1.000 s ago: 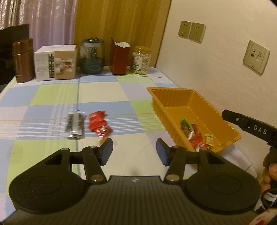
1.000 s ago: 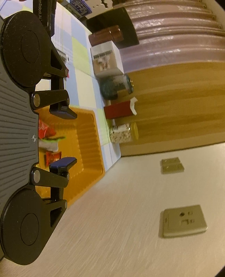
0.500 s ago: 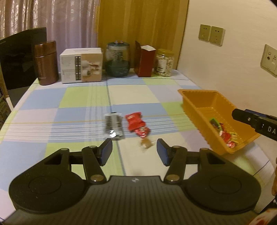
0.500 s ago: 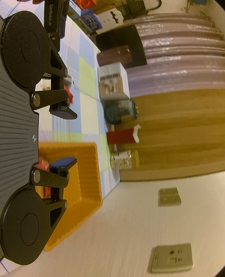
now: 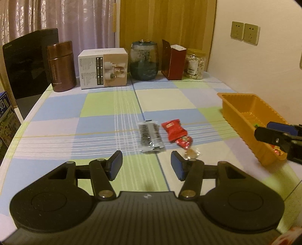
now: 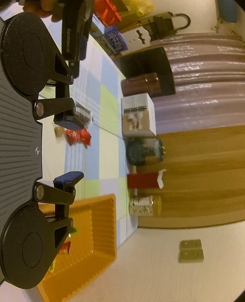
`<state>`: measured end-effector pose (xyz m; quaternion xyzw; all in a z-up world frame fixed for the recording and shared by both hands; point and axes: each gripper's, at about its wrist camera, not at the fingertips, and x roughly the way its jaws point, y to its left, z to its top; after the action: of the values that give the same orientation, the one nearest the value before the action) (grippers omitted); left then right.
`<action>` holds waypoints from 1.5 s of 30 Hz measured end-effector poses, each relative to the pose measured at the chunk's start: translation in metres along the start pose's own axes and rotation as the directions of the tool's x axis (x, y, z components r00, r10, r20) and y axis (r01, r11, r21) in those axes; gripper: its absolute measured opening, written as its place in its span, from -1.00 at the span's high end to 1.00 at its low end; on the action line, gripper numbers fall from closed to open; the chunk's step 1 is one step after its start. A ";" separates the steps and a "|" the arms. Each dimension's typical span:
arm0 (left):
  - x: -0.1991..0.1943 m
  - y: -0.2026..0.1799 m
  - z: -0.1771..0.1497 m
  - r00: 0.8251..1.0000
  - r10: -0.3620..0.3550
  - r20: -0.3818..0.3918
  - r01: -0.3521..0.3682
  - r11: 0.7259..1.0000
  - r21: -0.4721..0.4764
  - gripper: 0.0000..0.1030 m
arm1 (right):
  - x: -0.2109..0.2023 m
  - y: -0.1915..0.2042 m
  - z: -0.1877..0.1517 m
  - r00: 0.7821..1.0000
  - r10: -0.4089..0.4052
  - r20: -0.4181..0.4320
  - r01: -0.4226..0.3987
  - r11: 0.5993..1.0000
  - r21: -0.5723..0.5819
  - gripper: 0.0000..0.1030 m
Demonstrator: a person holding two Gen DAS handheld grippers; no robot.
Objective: Organize snacks
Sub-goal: 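Move both open tools back toward the remaining snacks on the table, then grasp the brown candy with the right tool while the left tool grasps the tea-leaf packet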
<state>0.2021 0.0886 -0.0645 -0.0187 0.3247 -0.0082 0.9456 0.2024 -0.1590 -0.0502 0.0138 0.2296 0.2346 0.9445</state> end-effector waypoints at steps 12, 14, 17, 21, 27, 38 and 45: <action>0.038 0.022 -0.005 0.999 -0.005 -0.032 0.004 1.000 -0.018 -0.02 | 0.070 0.020 -0.018 0.990 0.045 -0.134 -0.051 0.998 -0.040 0.05; 0.044 0.026 -0.004 0.999 -0.007 -0.038 0.006 1.000 -0.028 -0.02 | 0.081 0.023 -0.021 0.987 0.057 -0.152 -0.065 0.997 -0.050 0.05; 0.054 0.030 -0.002 0.999 -0.015 -0.046 0.013 0.999 -0.042 -0.02 | 0.096 0.027 -0.026 0.983 0.068 -0.171 -0.080 0.995 -0.061 -0.21; 0.063 0.033 -0.001 0.998 -0.024 -0.054 0.021 0.998 -0.052 -0.02 | 0.113 0.030 -0.031 0.982 0.061 -0.180 -0.075 0.994 -0.074 -0.46; 0.072 0.036 0.002 0.998 -0.034 -0.062 0.030 0.998 -0.063 -0.02 | 0.138 0.030 -0.040 0.974 0.051 -0.221 -0.072 0.993 -0.089 -0.45; 0.079 0.036 0.001 0.996 -0.052 -0.073 0.047 0.997 -0.067 -0.02 | 0.147 0.033 -0.043 0.979 0.030 -0.202 -0.060 0.988 -0.145 0.15; 0.081 0.034 0.000 0.995 -0.052 -0.083 0.047 0.997 -0.060 -0.02 | 0.143 0.032 -0.041 0.979 0.022 -0.205 -0.052 0.988 -0.145 0.32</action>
<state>0.2664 0.1200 -0.1155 -0.0539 0.3641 -0.0231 0.9295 0.2823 -0.0695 -0.1435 -0.0766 0.3059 0.2690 0.9101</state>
